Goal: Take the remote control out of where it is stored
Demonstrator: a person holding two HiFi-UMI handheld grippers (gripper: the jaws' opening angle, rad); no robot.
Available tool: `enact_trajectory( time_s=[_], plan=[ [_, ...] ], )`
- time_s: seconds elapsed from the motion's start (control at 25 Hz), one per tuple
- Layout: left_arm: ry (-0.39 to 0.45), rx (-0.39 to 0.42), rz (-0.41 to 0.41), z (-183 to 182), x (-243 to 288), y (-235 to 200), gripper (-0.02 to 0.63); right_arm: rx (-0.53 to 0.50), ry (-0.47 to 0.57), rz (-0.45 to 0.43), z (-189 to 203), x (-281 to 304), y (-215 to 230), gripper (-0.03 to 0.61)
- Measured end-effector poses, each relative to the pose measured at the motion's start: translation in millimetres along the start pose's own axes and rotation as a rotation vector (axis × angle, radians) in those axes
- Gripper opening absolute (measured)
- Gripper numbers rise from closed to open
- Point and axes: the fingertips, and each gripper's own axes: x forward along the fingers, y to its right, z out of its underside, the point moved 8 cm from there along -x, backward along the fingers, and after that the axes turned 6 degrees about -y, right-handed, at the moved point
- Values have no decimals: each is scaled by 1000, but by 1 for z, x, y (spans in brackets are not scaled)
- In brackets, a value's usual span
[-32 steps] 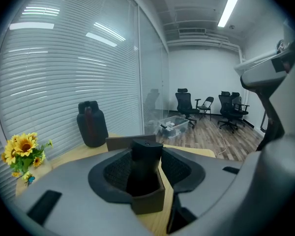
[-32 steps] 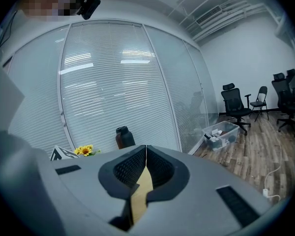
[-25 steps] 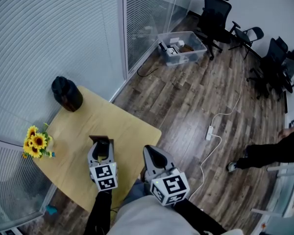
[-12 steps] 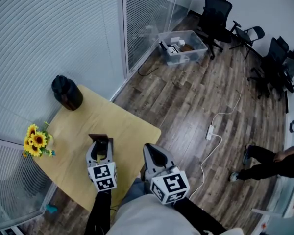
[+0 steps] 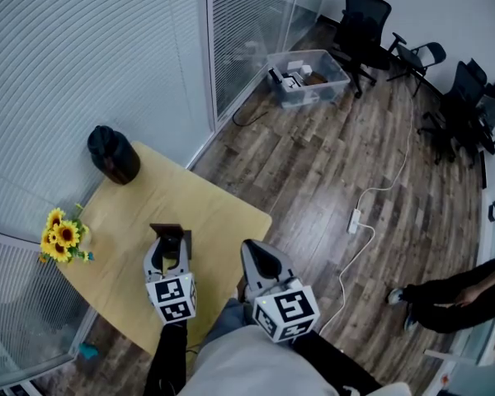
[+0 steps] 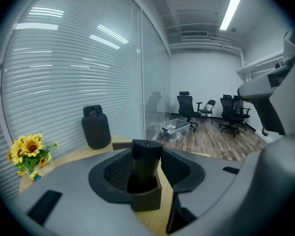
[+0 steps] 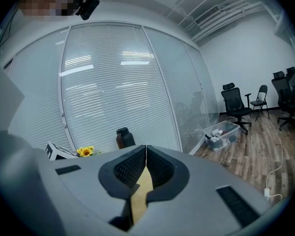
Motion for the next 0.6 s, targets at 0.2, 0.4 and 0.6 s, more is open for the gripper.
enact_trajectory(
  time_s=[0.2,0.4,0.6],
  plan=[
    [14,-4,5,-2,-5,2,187,-2,0,-1,0,-1,0,6],
    [13,-12,6,-1,-7,0,187,-3,4,-1,0,-1,-1,6],
    [18,-17,3,-6,-11,1,187,2,4,-2,-1,-1,1,6]
  ],
)
